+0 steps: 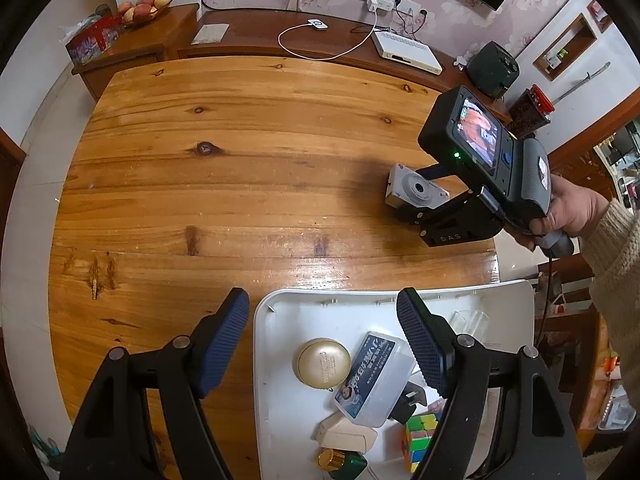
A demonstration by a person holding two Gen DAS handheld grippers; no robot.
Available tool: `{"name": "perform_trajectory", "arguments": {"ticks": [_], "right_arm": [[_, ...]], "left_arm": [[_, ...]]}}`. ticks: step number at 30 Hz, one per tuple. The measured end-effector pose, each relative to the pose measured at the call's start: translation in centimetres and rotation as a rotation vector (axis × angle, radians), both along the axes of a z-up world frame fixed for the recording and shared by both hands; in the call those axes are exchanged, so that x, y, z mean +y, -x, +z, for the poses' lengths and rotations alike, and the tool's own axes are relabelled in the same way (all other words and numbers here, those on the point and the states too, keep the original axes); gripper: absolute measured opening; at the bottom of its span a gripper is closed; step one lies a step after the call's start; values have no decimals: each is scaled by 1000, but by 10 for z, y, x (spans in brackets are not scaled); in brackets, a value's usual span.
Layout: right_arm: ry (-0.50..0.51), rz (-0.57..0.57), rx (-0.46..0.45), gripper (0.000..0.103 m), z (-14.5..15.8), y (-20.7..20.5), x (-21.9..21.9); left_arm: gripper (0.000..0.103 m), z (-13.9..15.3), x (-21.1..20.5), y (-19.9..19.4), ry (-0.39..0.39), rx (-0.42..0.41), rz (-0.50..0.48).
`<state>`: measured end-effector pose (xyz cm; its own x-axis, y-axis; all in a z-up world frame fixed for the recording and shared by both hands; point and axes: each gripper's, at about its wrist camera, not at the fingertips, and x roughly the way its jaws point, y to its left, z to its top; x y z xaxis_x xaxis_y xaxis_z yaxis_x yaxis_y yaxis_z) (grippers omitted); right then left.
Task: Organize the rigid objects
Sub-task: 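Grasp the small white photo device with the right tool, then lift the white device and carry it over the tray with the right tool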
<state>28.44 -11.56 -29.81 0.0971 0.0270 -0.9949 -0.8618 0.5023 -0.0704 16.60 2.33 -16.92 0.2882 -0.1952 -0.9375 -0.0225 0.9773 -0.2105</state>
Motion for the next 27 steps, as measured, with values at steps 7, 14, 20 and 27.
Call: {"name": "perform_trajectory", "arguments": {"ticks": [7, 14, 20, 27], "right_arm": [[-64, -79, -49, 62, 24, 16, -3], [-183, -178, -118, 58, 76, 36, -19], [-321, -255, -197, 58, 140, 58, -33], [-476, -284, -252, 58, 212, 114, -53]], "left_arm": [[79, 9, 0, 8, -4, -18, 4], [79, 28, -6, 27, -4, -57, 4], [79, 51, -12, 50, -11, -108, 7], [79, 77, -14, 84, -28, -170, 37]]}}
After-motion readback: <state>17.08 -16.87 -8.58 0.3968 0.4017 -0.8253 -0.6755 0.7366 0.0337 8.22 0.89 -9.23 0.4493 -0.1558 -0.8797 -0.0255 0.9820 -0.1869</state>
